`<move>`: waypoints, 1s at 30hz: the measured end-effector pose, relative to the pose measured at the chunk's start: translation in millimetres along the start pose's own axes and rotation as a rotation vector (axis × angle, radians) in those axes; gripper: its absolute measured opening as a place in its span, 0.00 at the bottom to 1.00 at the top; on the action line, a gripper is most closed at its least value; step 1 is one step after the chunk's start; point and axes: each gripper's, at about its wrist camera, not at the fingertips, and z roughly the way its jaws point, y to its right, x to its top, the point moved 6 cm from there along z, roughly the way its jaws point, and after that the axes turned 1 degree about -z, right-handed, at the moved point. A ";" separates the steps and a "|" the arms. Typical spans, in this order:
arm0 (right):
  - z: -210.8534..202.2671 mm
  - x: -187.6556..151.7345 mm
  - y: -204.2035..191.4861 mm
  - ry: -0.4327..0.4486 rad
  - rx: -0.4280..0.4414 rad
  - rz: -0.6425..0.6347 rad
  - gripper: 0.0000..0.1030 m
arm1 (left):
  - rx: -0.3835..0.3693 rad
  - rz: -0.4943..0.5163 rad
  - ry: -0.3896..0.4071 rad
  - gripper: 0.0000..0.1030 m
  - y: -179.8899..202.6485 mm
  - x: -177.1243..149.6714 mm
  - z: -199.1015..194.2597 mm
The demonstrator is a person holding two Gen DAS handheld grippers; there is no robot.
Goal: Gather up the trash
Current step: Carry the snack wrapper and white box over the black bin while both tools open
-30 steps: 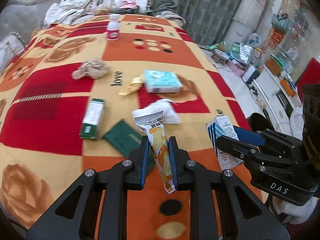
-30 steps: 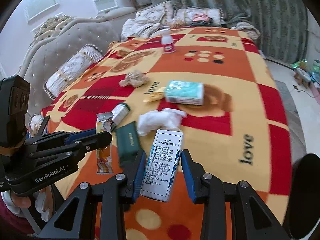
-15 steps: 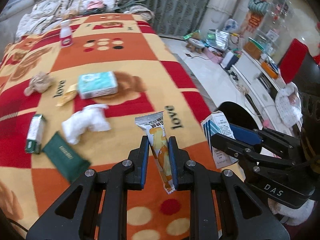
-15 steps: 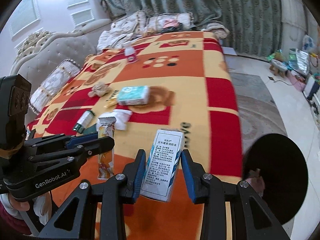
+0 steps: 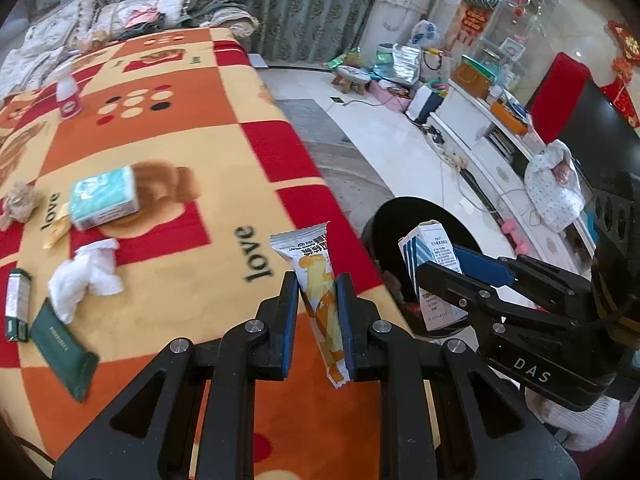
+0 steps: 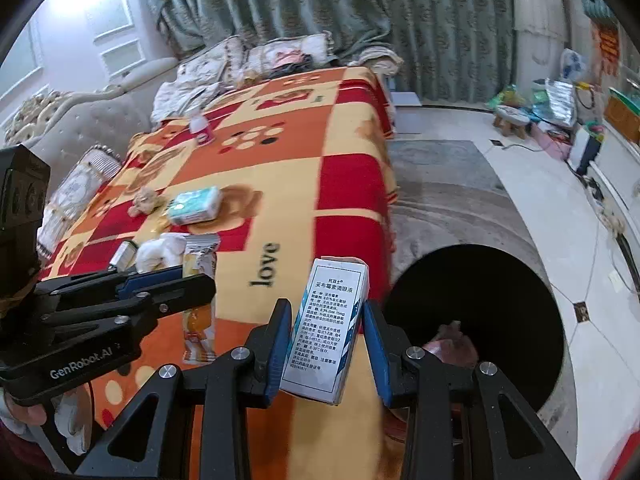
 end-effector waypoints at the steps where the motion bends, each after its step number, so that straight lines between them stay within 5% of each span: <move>1: -0.8 -0.5 5.1 0.001 -0.005 0.008 0.34 | -0.003 0.005 -0.003 0.16 3.6 1.1 2.6; 30: 0.8 -19.0 112.3 -0.022 -0.108 0.159 0.34 | -0.114 0.062 -0.080 0.16 70.8 20.3 76.5</move>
